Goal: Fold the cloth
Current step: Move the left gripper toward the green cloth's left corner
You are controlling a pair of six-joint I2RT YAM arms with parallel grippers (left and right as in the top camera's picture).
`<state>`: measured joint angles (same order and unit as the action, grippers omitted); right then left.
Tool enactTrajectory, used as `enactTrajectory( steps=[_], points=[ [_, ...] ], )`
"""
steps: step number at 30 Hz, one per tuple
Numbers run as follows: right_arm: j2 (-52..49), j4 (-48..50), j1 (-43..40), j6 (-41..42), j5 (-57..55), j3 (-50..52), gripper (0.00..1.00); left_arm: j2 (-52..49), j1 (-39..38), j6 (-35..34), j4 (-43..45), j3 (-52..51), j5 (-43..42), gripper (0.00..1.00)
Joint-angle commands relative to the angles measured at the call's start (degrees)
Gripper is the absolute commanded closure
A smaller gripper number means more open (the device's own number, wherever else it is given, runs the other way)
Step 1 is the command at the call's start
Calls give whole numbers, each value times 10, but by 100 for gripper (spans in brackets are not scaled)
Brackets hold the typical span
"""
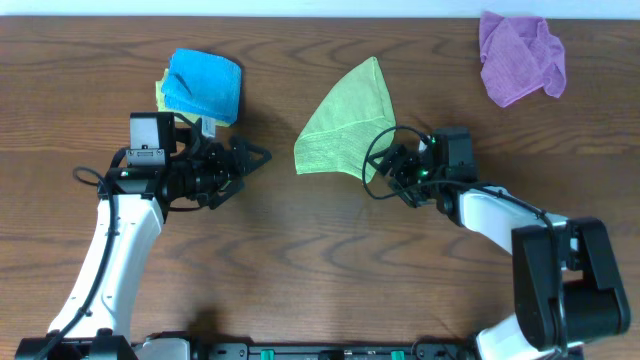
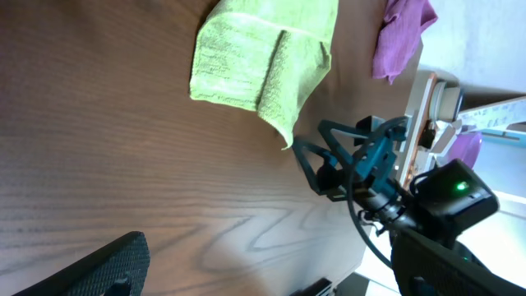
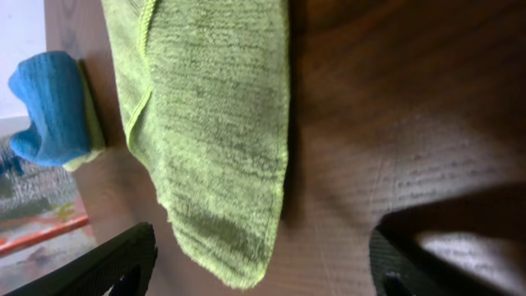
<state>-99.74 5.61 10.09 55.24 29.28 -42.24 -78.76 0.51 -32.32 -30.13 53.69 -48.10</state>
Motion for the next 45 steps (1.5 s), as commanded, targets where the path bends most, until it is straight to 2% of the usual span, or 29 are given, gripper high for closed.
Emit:
enactTrajectory(
  steps=[1,4,13,20,25,29,30,37,45],
  points=[
    [-24,16,9,26,-6,5,19,-1,-2,-12,9,9,-10,5],
    [-43,39,15,47,-5,5,24,-1,-2,-14,18,9,-10,5],
    [-62,58,46,69,-14,5,28,-1,-2,-26,24,9,-8,5],
    [-62,57,56,69,-59,5,43,-1,-2,-26,32,9,-8,5],
    [-64,53,56,68,-83,5,62,-2,-2,-26,32,9,-8,5],
    [-64,56,55,53,-100,5,95,-2,-2,-26,31,9,-3,5],
    [-64,58,53,47,-100,5,99,-2,-2,-26,31,9,1,5],
    [-58,53,16,8,-82,5,99,-6,-6,-26,28,8,19,5],
    [2,30,-10,-18,-68,5,99,-41,-64,-55,34,8,65,5]
  ],
)
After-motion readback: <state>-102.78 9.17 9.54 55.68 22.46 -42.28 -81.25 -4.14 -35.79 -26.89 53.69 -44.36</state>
